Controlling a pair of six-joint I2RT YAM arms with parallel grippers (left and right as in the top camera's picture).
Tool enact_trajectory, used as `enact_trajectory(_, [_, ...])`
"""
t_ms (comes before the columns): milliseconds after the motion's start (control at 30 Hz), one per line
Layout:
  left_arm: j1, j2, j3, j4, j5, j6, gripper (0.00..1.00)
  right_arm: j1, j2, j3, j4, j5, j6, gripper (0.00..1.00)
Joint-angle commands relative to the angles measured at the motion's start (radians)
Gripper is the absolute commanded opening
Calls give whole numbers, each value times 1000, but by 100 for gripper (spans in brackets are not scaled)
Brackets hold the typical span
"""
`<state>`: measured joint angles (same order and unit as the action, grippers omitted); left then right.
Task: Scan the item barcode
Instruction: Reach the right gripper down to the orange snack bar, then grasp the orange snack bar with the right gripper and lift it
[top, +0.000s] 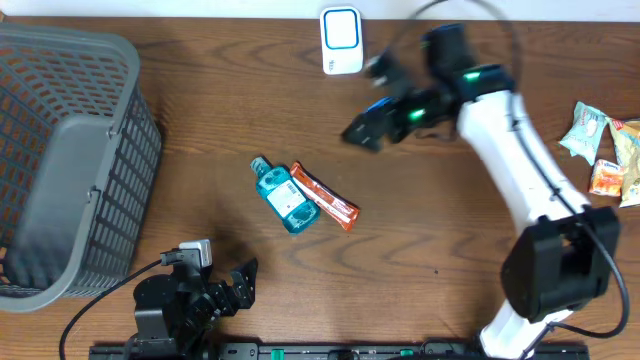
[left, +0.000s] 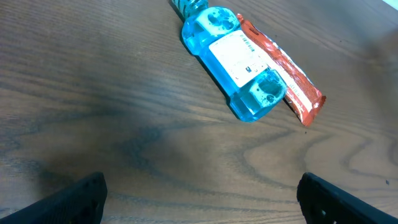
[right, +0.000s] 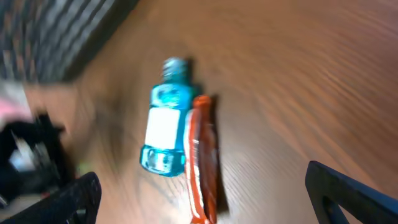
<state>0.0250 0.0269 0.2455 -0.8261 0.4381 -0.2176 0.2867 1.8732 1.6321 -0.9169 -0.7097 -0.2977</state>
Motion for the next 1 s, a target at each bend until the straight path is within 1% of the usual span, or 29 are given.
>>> enact_trajectory(0, [2, -3, 4, -11, -6, -5, 98, 76, 43, -7, 8, 45, -214, 99])
enact_trajectory(167, [2, -3, 4, -11, -6, -5, 98, 142, 130, -6, 40, 37, -216, 99])
enact_trajectory(333, [2, -3, 4, -11, -6, -5, 98, 161, 223, -6, 41, 15, -212, 96])
enact_trajectory(400, [2, -3, 4, -11, -6, -5, 98, 167, 256, -6, 42, -26, -212, 91])
enact_trajectory(433, [2, -3, 4, -11, -6, -5, 98, 171, 267, -6, 43, -30, -212, 86])
enact_trajectory(500, [2, -3, 4, -11, -6, -5, 98, 181, 290, -6, 43, -30, -212, 81])
enact_trajectory(700, [2, -3, 4, -11, -6, -5, 98, 212, 338, -6, 43, -31, -204, 77])
enact_trajectory(767, [2, -3, 4, -11, -6, -5, 98, 227, 352, -6, 50, -30, -203, 70])
enact_trajectory(900, [2, -3, 4, -11, -6, -5, 98, 256, 389, -7, 100, 24, -137, 59])
enact_trajectory(967, [2, -3, 4, -11, -6, -5, 98, 263, 410, -7, 111, 67, -101, 56])
